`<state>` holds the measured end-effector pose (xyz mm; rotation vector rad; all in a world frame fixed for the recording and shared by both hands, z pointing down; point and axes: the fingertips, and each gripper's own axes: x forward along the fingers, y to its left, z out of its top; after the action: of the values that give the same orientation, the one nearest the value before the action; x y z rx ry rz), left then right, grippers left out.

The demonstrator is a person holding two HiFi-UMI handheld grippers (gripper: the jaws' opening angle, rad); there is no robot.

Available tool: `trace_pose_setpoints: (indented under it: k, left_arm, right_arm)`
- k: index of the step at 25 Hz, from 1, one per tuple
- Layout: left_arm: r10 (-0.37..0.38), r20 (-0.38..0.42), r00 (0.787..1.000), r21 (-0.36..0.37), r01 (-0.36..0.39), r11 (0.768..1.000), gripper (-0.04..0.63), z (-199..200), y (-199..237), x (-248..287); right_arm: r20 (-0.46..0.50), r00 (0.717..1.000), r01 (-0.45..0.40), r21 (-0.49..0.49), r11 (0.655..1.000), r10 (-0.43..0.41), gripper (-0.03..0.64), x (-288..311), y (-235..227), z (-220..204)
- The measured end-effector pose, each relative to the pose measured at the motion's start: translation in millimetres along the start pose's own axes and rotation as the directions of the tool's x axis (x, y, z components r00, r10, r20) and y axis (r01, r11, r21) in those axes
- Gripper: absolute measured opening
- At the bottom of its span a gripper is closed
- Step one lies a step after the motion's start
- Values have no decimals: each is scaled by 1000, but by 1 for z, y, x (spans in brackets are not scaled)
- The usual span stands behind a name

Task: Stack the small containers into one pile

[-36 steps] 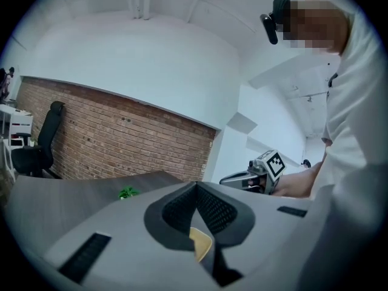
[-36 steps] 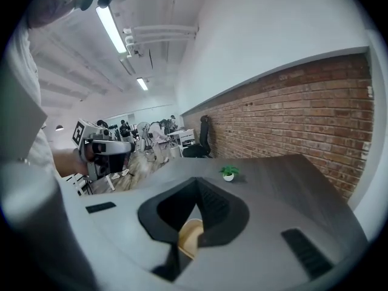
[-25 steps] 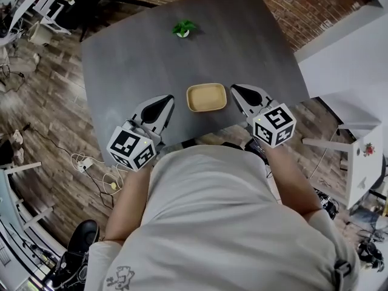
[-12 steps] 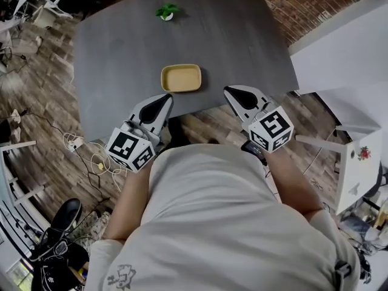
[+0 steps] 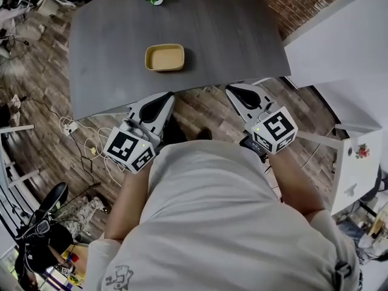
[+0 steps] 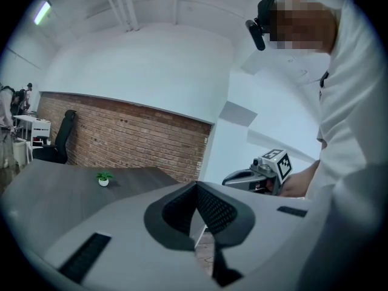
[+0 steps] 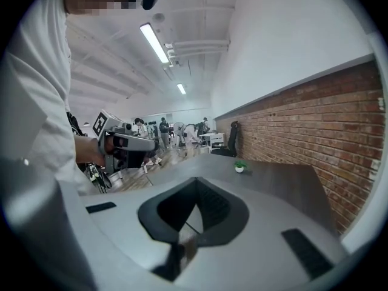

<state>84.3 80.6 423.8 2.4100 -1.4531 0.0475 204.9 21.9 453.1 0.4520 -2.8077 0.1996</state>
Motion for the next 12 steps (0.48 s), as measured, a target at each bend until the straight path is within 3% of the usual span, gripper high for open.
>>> trace_pose_setpoints:
  k: [12]
  left_arm:
    - [105,64,992,59,-109,992,11,9,-25,-35]
  right_arm:
    - [74,997,-5,-43,999,8,5,-35,20,17]
